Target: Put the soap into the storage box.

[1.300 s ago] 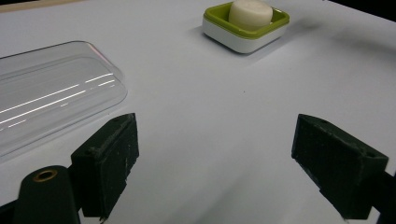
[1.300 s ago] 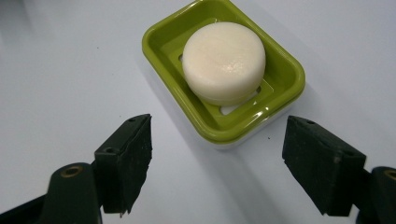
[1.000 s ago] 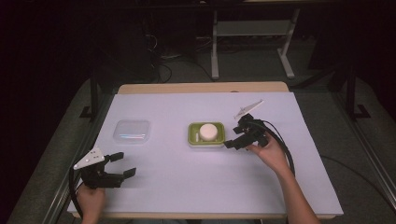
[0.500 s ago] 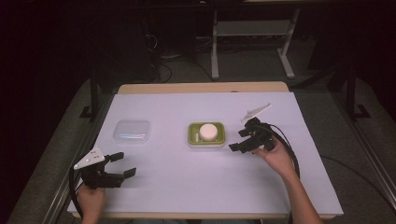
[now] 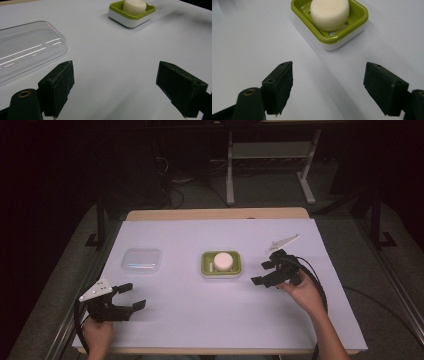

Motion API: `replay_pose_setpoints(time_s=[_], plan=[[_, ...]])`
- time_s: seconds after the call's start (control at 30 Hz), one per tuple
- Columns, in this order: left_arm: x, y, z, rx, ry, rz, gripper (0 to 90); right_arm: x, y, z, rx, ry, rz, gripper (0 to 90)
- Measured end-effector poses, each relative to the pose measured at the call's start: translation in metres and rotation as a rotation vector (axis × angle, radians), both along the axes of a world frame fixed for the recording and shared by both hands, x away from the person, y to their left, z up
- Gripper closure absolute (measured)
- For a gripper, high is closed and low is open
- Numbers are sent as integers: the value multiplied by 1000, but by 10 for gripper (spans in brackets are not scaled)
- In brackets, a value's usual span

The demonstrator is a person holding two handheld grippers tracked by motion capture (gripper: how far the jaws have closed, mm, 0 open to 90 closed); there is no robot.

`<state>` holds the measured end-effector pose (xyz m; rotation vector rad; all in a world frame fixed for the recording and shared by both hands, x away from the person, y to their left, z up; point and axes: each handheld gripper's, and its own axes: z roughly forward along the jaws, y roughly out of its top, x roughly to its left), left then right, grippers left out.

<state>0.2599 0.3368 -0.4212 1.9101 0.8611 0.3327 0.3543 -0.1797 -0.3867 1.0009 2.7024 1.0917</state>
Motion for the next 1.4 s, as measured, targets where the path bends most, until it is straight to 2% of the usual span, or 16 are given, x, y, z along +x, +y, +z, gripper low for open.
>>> replay_pose_setpoints(time_s=[0.9,1.27,1.3,1.4], plan=[[0,-1,0,3,2,2,145,-26,-31,-14,19,19,-45,229],[0,-1,-1,7,4,0,145,-54,-47,-23,21,22,-59,219],[0,-1,-1,7,5,0,145,-64,-51,-29,26,22,-71,211],[0,-2,-1,4,5,4,145,-77,-56,-35,34,22,-83,205]])
